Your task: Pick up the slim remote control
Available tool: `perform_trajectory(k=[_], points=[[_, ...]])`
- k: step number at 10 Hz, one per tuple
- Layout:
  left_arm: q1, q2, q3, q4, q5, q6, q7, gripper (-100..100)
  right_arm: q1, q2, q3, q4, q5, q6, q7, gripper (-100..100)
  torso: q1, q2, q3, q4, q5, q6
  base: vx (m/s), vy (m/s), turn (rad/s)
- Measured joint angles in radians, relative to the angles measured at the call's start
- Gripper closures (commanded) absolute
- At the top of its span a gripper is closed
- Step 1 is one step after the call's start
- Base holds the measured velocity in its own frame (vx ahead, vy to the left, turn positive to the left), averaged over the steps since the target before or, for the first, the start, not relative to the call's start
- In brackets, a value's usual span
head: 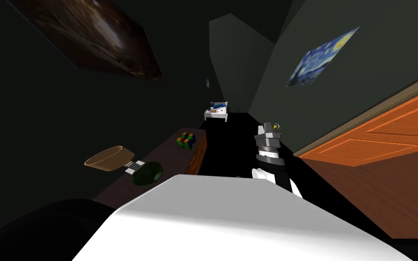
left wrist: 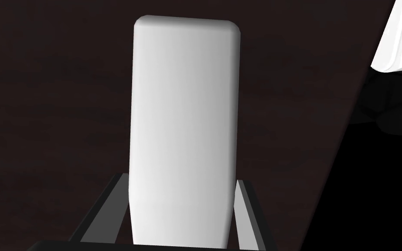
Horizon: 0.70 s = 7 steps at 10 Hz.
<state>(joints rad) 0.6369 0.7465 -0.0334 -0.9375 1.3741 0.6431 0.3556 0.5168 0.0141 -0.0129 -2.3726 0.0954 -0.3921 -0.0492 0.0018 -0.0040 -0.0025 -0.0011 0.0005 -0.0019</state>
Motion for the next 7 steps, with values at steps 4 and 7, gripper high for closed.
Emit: perform_trajectory(k=[4, 7], points=[[-0.097, 0.047, 0.025, 0.025, -0.055, 0.090, -0.069, 100, 0.000, 0.000, 0.000, 0.000, 0.000, 0.000, 0.000, 0, -0.001, 0.000, 0.000, 0.000, -0.001, -0.001, 0.063, -0.044, 0.313], [-0.163, 0.071, 0.035, 0.042, -0.093, 0.141, -0.098, 100, 0.000, 0.000, 0.000, 0.000, 0.000, 0.000, 0.000, 0, -0.001, 0.001, 0.001, 0.000, -0.001, -0.002, 0.046, -0.036, 0.248]])
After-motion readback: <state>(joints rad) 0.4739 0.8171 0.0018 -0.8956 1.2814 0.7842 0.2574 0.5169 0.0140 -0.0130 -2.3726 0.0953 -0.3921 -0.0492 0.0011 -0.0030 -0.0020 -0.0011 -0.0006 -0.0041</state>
